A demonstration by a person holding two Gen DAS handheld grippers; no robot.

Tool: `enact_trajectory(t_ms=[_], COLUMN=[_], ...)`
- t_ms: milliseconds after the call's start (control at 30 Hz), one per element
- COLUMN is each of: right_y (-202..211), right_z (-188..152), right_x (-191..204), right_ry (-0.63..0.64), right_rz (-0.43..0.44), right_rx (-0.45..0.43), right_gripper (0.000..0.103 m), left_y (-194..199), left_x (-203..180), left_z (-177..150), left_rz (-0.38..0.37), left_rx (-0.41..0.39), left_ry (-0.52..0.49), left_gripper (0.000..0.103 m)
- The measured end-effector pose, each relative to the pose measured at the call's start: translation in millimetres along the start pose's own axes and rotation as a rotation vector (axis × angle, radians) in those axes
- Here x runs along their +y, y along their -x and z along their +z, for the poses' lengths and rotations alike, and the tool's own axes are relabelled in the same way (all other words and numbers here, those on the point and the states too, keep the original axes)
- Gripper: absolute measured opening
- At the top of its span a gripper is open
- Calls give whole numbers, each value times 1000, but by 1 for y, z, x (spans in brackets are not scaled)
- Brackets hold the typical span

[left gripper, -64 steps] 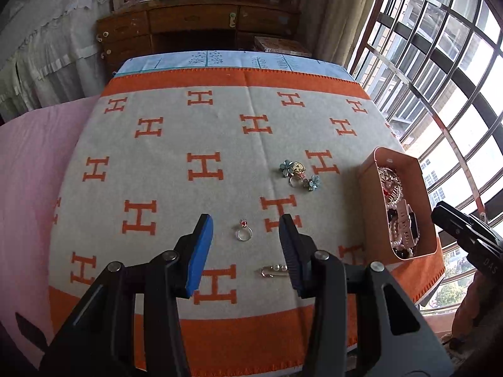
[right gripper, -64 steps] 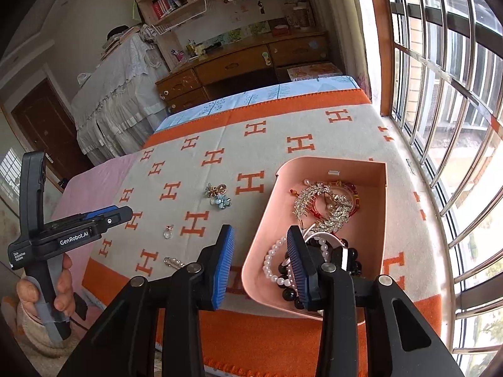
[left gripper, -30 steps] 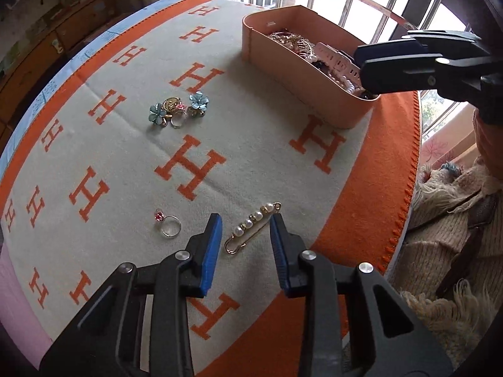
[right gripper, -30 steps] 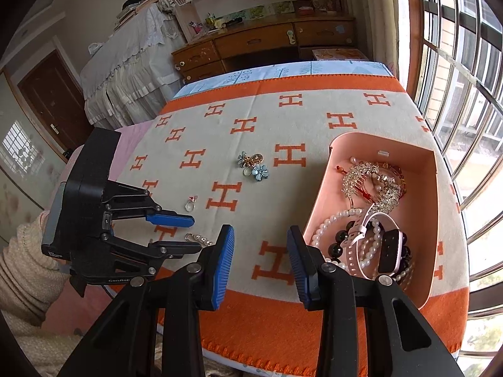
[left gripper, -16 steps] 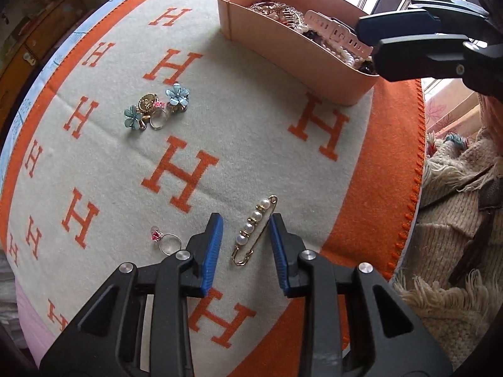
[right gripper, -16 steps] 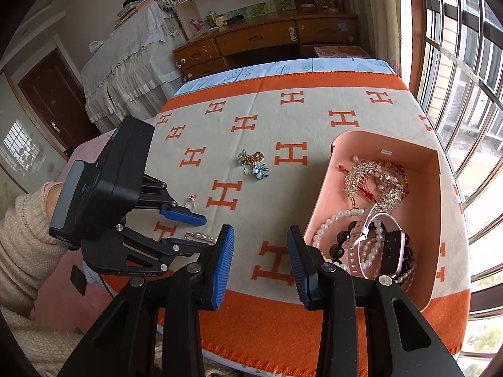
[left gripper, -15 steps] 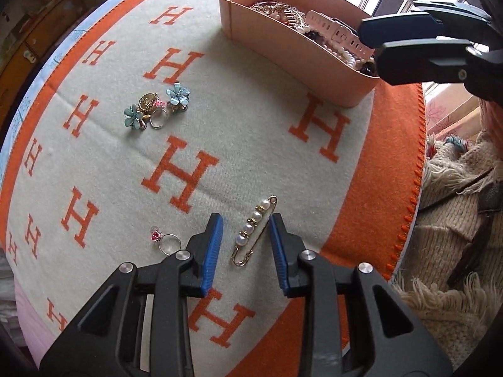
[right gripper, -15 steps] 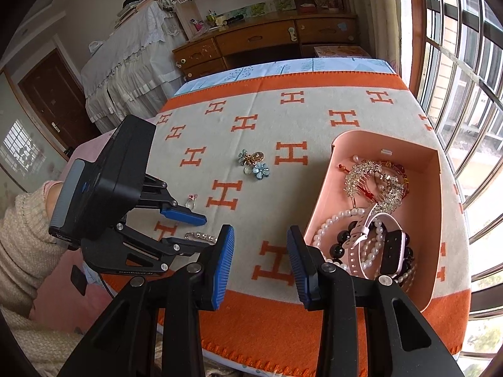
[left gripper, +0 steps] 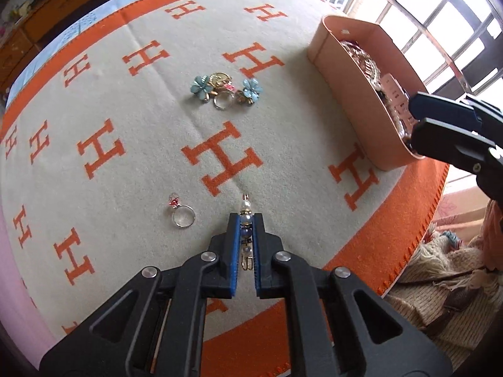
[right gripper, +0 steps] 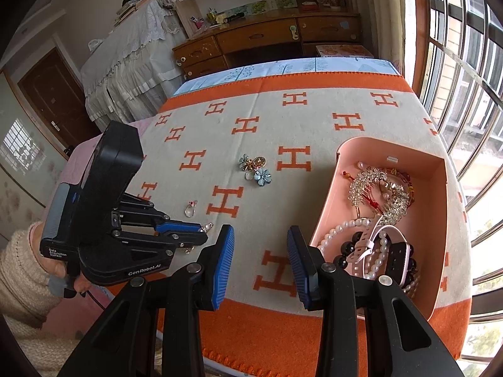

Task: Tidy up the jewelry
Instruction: 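Grasp the gold pearl safety pin with the left gripper while the right reaches toward the earrings, then carry the safety pin into the box with the left gripper while the right grasps a gold round earring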

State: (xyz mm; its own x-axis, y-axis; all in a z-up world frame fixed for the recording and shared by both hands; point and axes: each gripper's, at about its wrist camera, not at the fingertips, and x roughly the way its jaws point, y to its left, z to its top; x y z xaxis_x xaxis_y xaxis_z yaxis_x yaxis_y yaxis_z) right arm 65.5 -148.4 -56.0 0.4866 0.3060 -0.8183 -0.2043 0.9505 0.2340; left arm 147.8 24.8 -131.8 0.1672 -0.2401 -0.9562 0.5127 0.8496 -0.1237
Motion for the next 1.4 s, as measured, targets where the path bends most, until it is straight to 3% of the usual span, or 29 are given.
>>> enact_trajectory(t_ms=[267,400,500,733,1133,1400], right_y=[-32,-66,-97,-146,-166,-158], right_z=[55,87,104,115,122,119], right_x=[13,18,18,19,44,35], right_ry=[66,67,33,12,48,25], right_rz=[-37,-49,-58,-95,-138,-137], right_rx=[22,97,174,282,288,298], right_gripper=[35,35,35,35,33,31], left_y=[59,73,73,65,57,58], left_x=[38,46,57,71,72,70], left_z=[-13,-24,-34,-49,-55,-55], left_rz=[-14,11,-49,-89,-101,-97], left_rx=[-232,-304,-315,-332,-319,-321], left_ry=[240,314,377,450,448,440], left_gripper=[5,5,5,5,5,5])
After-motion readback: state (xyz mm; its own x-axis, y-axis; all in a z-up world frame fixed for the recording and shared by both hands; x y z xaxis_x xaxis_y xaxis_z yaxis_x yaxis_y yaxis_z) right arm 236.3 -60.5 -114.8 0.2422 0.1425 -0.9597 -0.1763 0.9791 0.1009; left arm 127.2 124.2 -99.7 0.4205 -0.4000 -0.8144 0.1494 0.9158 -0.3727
